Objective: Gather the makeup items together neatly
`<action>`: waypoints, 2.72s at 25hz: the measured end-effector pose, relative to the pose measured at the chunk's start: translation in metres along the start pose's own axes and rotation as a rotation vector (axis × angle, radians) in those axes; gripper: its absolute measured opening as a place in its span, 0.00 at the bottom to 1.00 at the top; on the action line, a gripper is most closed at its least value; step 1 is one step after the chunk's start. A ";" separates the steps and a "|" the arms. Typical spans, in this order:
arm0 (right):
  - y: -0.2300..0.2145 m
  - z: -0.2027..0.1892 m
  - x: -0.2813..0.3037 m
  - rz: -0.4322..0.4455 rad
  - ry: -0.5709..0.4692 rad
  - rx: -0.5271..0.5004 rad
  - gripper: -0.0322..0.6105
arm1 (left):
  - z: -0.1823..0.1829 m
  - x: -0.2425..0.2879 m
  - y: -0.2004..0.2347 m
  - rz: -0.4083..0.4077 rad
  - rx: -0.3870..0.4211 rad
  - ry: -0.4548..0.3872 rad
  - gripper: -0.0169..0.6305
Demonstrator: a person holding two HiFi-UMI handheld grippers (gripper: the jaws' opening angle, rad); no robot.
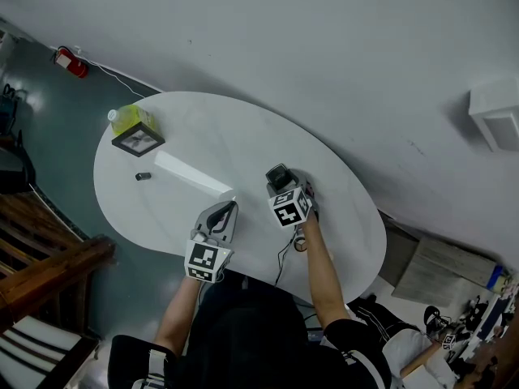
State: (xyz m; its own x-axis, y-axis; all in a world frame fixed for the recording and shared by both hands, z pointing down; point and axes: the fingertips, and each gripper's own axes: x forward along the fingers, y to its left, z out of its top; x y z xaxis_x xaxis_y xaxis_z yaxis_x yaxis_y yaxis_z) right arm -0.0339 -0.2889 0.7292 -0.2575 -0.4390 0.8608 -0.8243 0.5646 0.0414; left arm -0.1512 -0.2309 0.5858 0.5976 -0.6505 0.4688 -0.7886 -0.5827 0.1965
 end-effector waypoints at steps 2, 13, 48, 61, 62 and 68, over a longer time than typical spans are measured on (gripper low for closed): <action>0.000 0.000 0.001 0.004 0.001 0.007 0.50 | 0.001 0.002 0.001 0.002 -0.003 0.000 0.06; 0.000 -0.001 0.006 0.013 0.012 -0.009 0.50 | 0.000 0.003 0.004 0.022 -0.014 0.006 0.06; 0.058 -0.017 -0.188 -0.193 -0.221 0.055 0.51 | -0.005 -0.083 -0.058 -0.150 0.143 -0.065 0.06; 0.086 -0.117 -0.267 -0.348 -0.187 0.209 0.51 | -0.026 -0.119 -0.134 -0.335 0.235 -0.064 0.06; 0.086 -0.124 -0.271 -0.357 -0.184 0.217 0.51 | -0.027 -0.120 -0.141 -0.346 0.239 -0.062 0.06; 0.081 -0.170 -0.295 -0.399 -0.158 0.275 0.51 | -0.037 -0.115 -0.183 -0.419 0.261 -0.045 0.06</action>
State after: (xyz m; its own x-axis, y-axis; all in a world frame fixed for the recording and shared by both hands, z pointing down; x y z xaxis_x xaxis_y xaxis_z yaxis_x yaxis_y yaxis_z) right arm 0.0613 0.0050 0.5653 0.0487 -0.6955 0.7169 -0.9707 0.1362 0.1981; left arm -0.0810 -0.0312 0.5282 0.8659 -0.3510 0.3564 -0.4197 -0.8975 0.1357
